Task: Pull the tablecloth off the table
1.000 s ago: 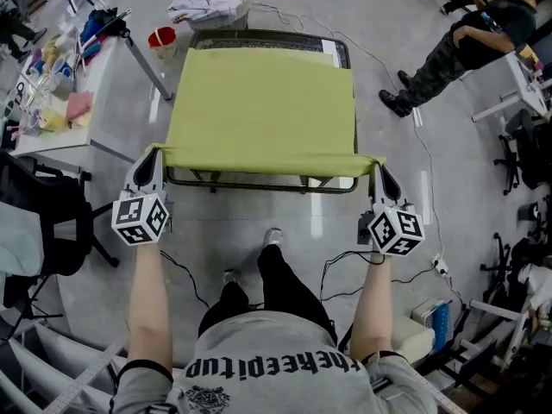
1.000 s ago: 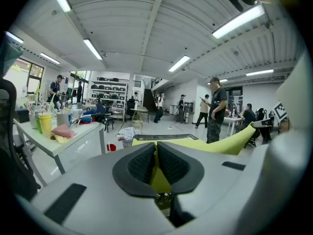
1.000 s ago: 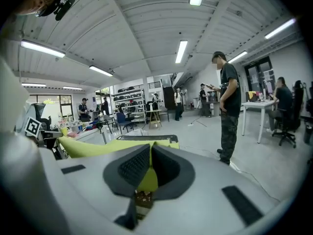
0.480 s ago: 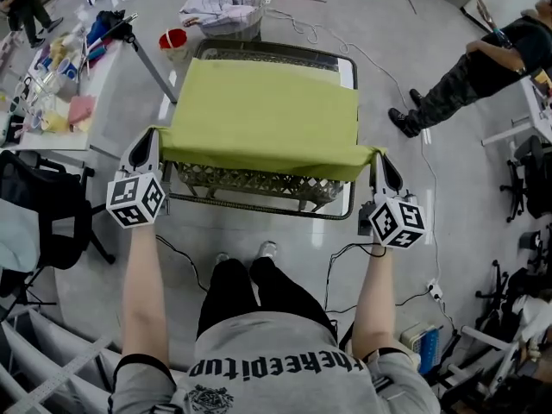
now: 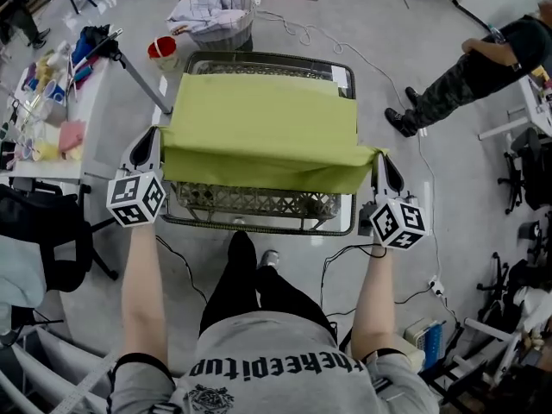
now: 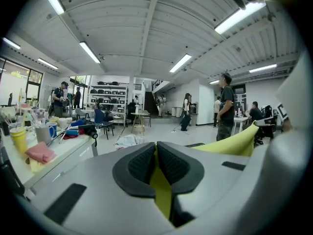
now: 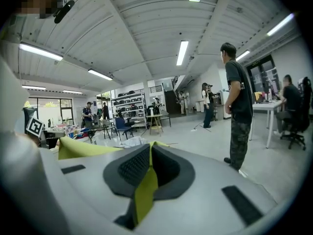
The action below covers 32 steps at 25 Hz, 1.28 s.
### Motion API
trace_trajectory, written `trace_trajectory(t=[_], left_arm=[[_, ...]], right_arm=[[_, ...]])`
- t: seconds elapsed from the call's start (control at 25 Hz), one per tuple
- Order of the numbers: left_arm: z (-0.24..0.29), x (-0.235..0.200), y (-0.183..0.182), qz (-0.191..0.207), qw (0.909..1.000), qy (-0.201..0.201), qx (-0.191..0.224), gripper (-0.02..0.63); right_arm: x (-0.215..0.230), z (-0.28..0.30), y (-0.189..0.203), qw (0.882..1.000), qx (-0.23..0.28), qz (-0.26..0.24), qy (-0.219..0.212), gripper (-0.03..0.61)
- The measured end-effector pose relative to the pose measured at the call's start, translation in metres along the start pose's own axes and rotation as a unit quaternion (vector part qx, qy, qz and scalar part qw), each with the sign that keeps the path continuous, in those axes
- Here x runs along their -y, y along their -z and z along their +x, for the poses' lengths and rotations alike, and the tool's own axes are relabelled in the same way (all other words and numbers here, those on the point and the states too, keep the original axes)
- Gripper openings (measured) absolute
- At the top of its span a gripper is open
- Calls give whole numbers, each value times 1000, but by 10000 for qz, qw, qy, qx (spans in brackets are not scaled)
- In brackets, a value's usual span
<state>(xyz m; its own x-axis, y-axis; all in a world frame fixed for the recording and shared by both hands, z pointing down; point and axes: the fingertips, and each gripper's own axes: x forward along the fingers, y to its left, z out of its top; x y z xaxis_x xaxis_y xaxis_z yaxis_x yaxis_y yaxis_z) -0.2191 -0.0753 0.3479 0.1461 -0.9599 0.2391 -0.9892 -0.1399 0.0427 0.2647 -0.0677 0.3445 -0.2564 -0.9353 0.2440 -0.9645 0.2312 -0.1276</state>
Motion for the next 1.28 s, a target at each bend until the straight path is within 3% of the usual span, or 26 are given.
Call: trace_trajectory(t=[0.68,1.28], left_arm=[[122,-30,-9,61,9964,823,-212,26],[191,-27,15,68,9948,867,-522,26]], right_arm=[[0,72,-12,9963,-47,159,845,21],[32,136,1,9945,-336,237,968,21]])
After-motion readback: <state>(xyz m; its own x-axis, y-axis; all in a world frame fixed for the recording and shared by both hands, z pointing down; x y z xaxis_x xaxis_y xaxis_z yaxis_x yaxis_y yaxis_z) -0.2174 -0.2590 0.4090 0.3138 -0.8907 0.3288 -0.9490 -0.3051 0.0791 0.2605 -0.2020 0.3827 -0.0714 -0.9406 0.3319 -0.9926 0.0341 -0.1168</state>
